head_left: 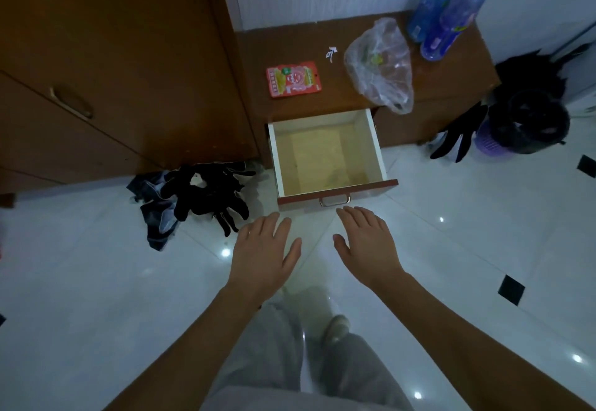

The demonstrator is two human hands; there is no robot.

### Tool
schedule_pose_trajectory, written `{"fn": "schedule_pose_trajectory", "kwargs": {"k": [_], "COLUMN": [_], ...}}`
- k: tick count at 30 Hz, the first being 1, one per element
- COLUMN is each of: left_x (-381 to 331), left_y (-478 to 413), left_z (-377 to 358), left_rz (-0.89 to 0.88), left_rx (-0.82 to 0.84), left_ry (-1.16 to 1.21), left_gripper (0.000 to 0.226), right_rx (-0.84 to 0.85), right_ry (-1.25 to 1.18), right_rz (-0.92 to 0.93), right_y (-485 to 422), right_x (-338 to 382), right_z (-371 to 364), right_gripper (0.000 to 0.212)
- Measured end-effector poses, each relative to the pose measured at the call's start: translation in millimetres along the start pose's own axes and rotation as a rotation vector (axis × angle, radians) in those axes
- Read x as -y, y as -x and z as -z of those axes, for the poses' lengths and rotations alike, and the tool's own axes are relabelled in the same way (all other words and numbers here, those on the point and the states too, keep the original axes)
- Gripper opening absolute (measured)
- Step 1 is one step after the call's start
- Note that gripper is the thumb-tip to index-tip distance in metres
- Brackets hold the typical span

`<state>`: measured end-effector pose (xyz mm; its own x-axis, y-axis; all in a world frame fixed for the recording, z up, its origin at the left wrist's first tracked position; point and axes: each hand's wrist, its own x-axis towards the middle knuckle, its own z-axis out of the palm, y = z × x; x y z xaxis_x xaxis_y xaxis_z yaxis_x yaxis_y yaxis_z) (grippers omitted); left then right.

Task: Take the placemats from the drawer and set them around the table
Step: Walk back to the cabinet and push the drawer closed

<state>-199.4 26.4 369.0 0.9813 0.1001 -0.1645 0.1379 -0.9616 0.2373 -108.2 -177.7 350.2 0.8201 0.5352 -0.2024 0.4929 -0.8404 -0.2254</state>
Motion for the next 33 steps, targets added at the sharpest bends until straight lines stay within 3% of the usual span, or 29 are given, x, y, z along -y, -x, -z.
{"fn": "schedule_pose_trajectory", "kwargs": {"k": [9,17,23,33], "left_x": [7.0,25.5,13.2,36.5], "left_y": [-57.9,-113.2,-128.3,-160.7], "left_z": [-205.6,-319.2,-345.4,-318.5], "left_rz": [-0.052,-0.05,-0.015,0.079], "left_rx": [-0.124,-0.254,-0.337,-0.345], "left_ry": [0.004,-0.101,-0.086,-0.088], "left_gripper": [0.05,0.05,0.052,0.058], "right_rx": [-0.198,-0.41,-0.649,-0.709], "right_ry": [-0.135,-0.142,-0.129,-0.224], "right_rz": [-0.015,0.107,0.194,0.184], "right_y": [-65.0,-120.8,-143.3,-203.3], "right_x": [-82.0,-130.5,-149.2,-148.9], "right_z": [-188.2,-302.4,-330.2,-321.4], "right_gripper": [0.045,0.035,0.016,0.005]}}
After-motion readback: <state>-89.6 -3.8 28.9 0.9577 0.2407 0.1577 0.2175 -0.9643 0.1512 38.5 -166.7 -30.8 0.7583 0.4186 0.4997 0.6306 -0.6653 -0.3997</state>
